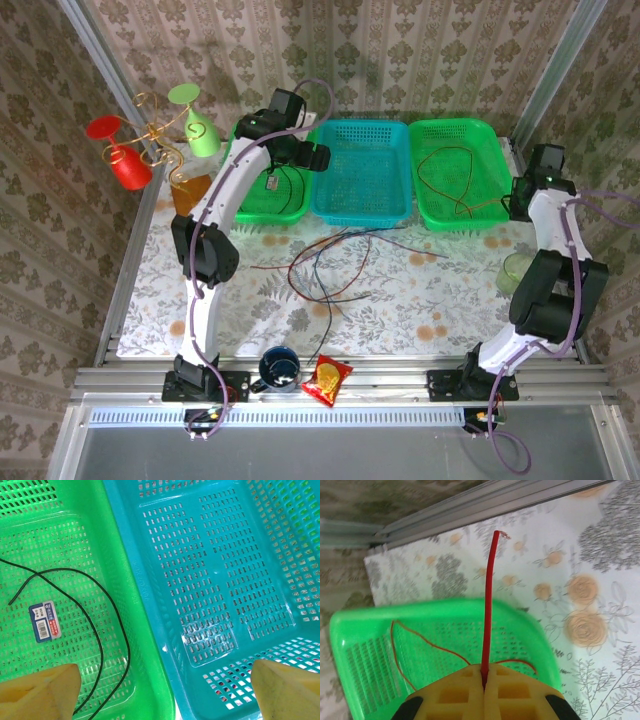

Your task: Untangle the cables

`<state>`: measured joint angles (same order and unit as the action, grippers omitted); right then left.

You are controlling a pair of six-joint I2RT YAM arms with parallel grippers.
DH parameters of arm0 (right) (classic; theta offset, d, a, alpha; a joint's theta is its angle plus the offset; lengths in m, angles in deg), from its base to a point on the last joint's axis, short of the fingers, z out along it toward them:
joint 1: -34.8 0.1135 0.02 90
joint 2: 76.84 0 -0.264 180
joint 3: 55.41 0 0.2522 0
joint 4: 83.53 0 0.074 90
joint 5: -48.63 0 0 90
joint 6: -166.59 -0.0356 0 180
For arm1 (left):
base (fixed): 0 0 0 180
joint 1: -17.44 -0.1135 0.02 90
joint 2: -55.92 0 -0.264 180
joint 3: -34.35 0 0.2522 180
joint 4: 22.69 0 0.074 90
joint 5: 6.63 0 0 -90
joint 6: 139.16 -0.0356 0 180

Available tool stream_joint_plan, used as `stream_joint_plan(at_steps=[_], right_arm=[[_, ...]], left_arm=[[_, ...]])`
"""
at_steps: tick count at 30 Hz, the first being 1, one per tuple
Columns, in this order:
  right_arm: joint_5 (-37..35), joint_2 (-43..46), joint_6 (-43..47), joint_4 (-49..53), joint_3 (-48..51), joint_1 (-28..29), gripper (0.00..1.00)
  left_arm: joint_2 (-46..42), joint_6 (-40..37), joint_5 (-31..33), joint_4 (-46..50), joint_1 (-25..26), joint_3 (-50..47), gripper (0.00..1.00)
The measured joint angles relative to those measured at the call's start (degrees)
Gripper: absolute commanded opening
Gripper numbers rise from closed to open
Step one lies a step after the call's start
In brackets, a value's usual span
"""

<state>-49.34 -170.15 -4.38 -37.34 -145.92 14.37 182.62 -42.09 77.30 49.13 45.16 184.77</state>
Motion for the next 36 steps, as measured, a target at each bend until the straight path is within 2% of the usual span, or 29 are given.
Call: stream_joint_plan(at_steps=[5,12,18,25,26,27,30,33,36], right_arm=[[0.76,-2.69,7.37,-3.23,-4.70,5.68,0.00],[8.81,-17.42,18.62,-4.57,-20.57,12.98,0.00],[9.99,-28.74,23.21,0.15,-23.28,13.44,0.00],[9.75,-34.32,25.94,6.29,-25.75,12.04,0.00],[9.73,-34.49,26.38,6.62,-25.86,11.98,0.06],[9.68,-34.49,26.64,7.10,-25.86,11.87,0.22],[8.55,-33.88,27.80,7.67,-25.86,11.78,0.55],[6.32,-31.50,29.22,9.42,-25.92,11.78,0.74],[3.52,-27.67,30.27,12.00,-27.17,11.78,0.89]], left_arm=[[-0.35,0.20,-0.20,-0.79,-0.04,-0.48,0.89],[-5.49,0.70,-0.42,-3.17,-0.13,-8.22,0.89],[-10.75,0.87,-0.42,-5.64,-0.83,-15.21,0.89],[-14.36,1.07,-0.83,-8.44,-3.10,-20.59,0.89],[-14.60,1.09,-0.81,-8.74,-3.39,-21.24,0.89],[-14.84,1.09,-0.79,-9.07,-3.54,-21.99,0.89],[-15.50,1.09,-0.81,-9.73,-3.72,-23.87,0.90],[-16.41,1.11,-0.83,-10.16,-3.72,-25.07,0.90],[-17.66,1.29,-0.76,-10.58,-3.72,-25.75,0.90]])
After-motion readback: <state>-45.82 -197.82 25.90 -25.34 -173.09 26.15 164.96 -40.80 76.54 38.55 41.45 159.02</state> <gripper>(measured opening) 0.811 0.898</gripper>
